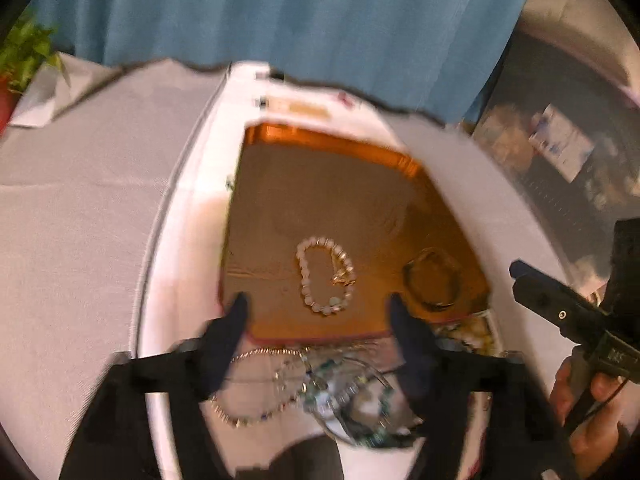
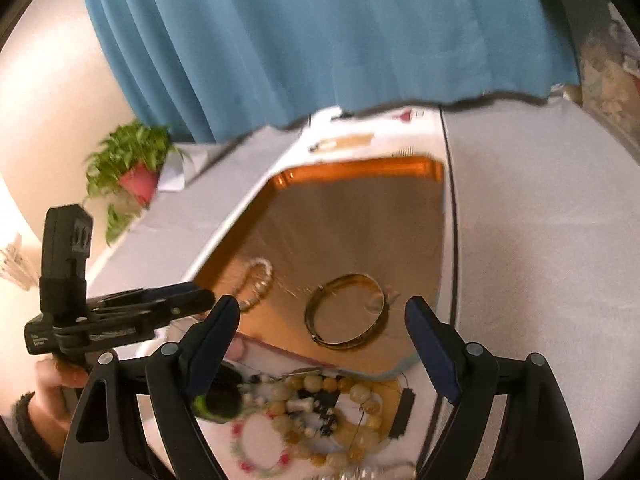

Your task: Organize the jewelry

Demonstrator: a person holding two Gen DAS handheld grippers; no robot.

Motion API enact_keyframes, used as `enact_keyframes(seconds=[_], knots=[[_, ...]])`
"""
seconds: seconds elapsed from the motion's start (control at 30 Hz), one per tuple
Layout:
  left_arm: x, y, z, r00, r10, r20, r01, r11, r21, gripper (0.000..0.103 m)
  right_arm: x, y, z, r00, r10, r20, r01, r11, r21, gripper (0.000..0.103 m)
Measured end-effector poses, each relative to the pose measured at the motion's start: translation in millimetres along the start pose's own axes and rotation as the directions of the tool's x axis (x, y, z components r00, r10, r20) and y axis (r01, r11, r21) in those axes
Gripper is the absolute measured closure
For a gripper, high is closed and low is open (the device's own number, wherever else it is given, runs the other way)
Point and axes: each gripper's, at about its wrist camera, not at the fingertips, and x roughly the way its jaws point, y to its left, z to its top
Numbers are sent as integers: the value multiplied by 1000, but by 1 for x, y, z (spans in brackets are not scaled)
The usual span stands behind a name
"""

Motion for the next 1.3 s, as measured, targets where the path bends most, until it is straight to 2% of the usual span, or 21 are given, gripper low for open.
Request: enact_keyframes(seconds=[0.1,0.2,0.27,0.33,0.43,0.5,0.57,0.63,0.67,0.7,0.73,0.77,0.8,0.83,0.87,0.9,0.93,1.03,1.13,1.2,1.3], knots=[[-33,-8,-18,995,27,93,-31,999,32,20,-35,6,-10,996,-34,77,30,998,52,8],[-60,-13,-46,984,20,176,-29,998,50,20,-61,15,-30,993,-67,99,60,995,75,4],[-69,-16,-62,984,-8,177,-3,998,60,20,-75,18,-46,992,-52,113,42,995,88,3],[-77,-18,-77,985,-18,171,6,998,69,20,-88,26,-64,989,-79,128,69,994,81,3],[-84,-16,-100,986,-21,167,8,997,76,20,-107,45,-94,976,-138,166,146,989,-33,3],[-83,-16,-107,992,-8,127,-2,997,75,20,-118,61,-109,973,-113,200,143,980,-141,2],[-89,-17,-107,988,-27,149,15,997,82,20,-126,68,-116,971,-84,224,129,972,-198,0],[-93,-19,-108,983,-38,177,21,995,97,21,-124,66,-120,971,-81,226,127,972,-196,0],[-91,-18,-105,982,-51,181,33,994,100,22,-120,63,-120,976,-82,204,120,976,-180,0],[-89,-17,-105,983,-61,176,44,994,97,28,-114,58,-121,982,-80,169,108,980,-165,0],[-83,-15,-104,985,-70,160,55,994,92,38,-109,53,-120,986,-76,149,98,984,-150,0],[-76,-14,-103,987,-72,141,59,994,94,45,-106,48,-119,987,-59,149,80,987,-139,5],[-70,-13,-103,990,-72,122,60,993,98,60,-103,44,-118,988,-40,146,60,989,-138,28],[-61,-13,-101,992,-82,93,72,992,105,68,-98,42,-115,990,-41,136,60,988,-143,44],[-54,-14,-100,993,-98,71,89,990,113,80,-92,40,-112,989,-71,130,90,985,-146,66],[-48,-16,-98,992,-108,59,100,988,121,85,-86,35,-111,986,-105,130,123,983,-137,69],[-44,-18,-95,992,-117,55,109,985,135,85,-80,30,-111,985,-125,120,139,983,-118,69],[-39,-23,-91,991,-122,57,110,979,169,85,-64,16,-107,991,-114,76,118,992,-50,69],[-30,-24,-88,990,-141,31,134,976,170,85,-50,17,-105,990,-131,48,135,988,-72,69],[-21,-29,-87,992,-124,22,118,975,186,85,-43,19,-104,984,-171,43,175,981,-89,68],[-16,-29,-83,994,-110,24,104,977,184,85,-33,17,-106,981,-191,9,191,978,-82,68]])
